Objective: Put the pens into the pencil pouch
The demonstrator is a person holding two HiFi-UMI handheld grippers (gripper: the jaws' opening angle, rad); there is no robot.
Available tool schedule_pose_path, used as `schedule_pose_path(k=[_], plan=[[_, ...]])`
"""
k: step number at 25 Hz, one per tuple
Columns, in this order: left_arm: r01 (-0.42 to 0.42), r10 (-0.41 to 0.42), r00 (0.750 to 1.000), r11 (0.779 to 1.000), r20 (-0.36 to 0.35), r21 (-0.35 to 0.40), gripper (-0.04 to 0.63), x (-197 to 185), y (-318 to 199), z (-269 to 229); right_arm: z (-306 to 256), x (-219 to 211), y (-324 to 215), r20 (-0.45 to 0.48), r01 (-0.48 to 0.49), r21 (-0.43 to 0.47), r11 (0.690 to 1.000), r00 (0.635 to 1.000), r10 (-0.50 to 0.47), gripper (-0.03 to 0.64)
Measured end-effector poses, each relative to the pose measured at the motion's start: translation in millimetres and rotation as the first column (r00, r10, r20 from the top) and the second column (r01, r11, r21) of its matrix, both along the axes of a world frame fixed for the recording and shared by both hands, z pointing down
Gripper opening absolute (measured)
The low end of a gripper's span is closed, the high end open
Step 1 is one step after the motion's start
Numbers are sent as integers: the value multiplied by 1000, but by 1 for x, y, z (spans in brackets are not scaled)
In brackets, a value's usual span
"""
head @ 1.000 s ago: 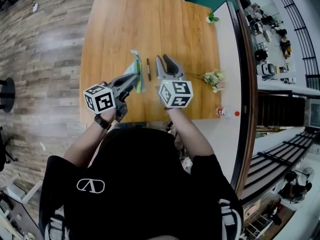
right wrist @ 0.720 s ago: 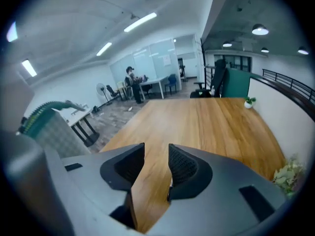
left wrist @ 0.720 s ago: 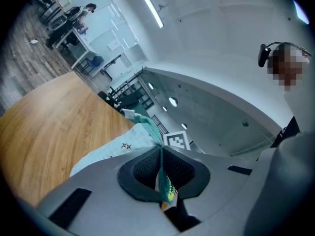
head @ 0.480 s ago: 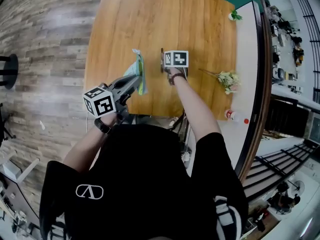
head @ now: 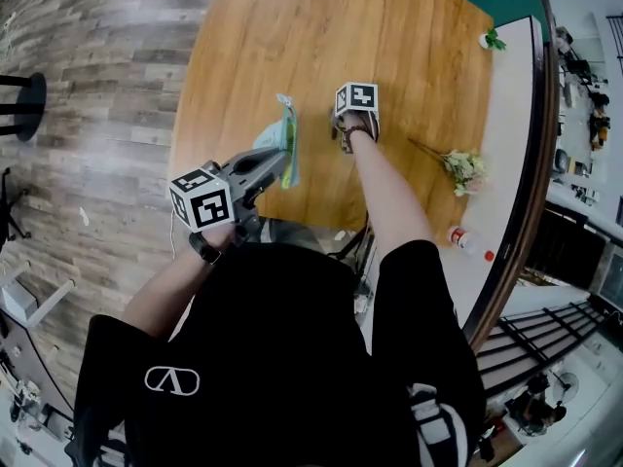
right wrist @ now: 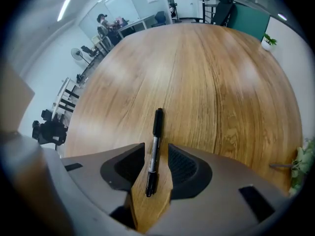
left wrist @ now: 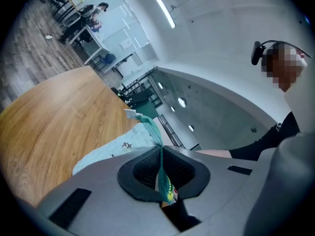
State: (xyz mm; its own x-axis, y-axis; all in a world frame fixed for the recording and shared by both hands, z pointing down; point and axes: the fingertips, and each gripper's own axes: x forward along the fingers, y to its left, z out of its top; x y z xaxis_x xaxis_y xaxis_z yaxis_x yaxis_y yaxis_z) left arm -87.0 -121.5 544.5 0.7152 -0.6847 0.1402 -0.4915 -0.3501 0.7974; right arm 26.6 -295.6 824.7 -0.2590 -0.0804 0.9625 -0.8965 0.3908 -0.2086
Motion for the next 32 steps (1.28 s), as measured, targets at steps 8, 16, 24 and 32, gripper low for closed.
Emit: schedule_pose_path(k=[8, 16, 24, 32], plan=[[-12, 12, 1000, 1000, 4, -10, 15, 3, -1, 5, 4, 6, -3, -86, 90, 8, 996, 992, -89, 43], [-30, 30, 999, 1000, 12, 8, 15, 4, -2, -4, -49, 2, -23, 43, 25, 174, 984, 999, -33, 41], [-76, 76, 997, 995, -2, 63, 15, 27, -14, -31, -232, 10, -51, 300, -164, 547, 821, 954, -10, 41], [-134, 137, 990, 982, -14, 132, 15, 52, -33, -69, -400, 52, -9, 459, -360, 771, 525, 886, -67, 41]])
